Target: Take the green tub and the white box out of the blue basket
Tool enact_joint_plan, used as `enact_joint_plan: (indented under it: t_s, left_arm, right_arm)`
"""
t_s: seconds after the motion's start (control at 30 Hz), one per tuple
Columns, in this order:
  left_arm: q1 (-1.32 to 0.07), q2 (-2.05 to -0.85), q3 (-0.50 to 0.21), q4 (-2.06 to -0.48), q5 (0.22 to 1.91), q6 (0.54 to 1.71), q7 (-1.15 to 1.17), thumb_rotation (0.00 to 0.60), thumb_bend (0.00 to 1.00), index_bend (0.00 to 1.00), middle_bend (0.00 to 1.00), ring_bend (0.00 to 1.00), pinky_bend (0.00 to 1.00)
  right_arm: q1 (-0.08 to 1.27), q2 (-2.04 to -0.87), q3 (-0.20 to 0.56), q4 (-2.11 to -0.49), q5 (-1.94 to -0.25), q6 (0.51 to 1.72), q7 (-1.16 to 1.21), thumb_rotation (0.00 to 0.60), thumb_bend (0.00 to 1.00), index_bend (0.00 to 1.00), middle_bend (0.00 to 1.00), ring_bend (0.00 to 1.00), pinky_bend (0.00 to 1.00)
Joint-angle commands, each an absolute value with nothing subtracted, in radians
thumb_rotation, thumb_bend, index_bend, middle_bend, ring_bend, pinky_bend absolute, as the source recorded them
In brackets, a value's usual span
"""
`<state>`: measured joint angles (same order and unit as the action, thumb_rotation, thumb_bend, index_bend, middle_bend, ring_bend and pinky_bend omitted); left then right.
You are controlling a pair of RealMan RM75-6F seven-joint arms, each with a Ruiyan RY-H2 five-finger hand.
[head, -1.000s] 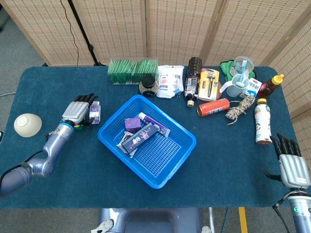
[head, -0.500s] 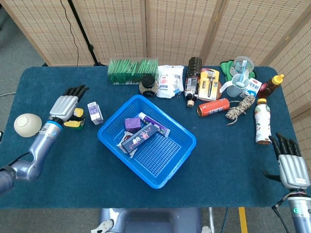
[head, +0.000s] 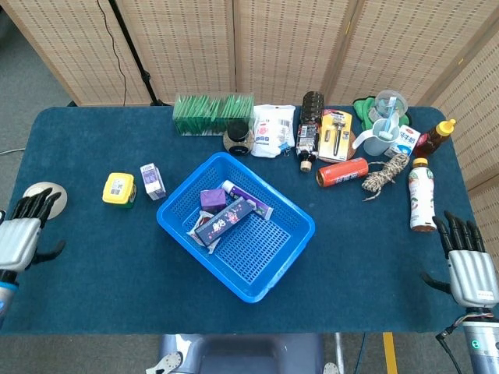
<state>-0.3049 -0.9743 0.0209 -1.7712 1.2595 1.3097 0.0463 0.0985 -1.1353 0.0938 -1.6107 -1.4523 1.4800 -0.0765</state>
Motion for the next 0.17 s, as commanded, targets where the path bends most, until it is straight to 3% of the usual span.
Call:
enact_joint_plan:
  t_s: [0.03,0.17]
  left_arm:
    - [-0.221,-0.972,0.067,-1.789,1.311,1.392,0.036,0.6,0.3,0.0,0.0,0.0,0.0]
    - [-0.194,-0.98,0.068,-1.774,1.344,1.415,0.013,0.6,0.3,0.0,0.0,0.0,0.0]
  right_arm:
    - [0.094,-1.13,0.097,-1.613,-1.454,1.49,-0.068,0.6,0.0,0.0,0.0,0.0,0.0]
    - [0.087,-1.123,0.101,-1.617,-1.455,1.504,-0.059,0.6,0.0,0.0,0.0,0.0,0.0]
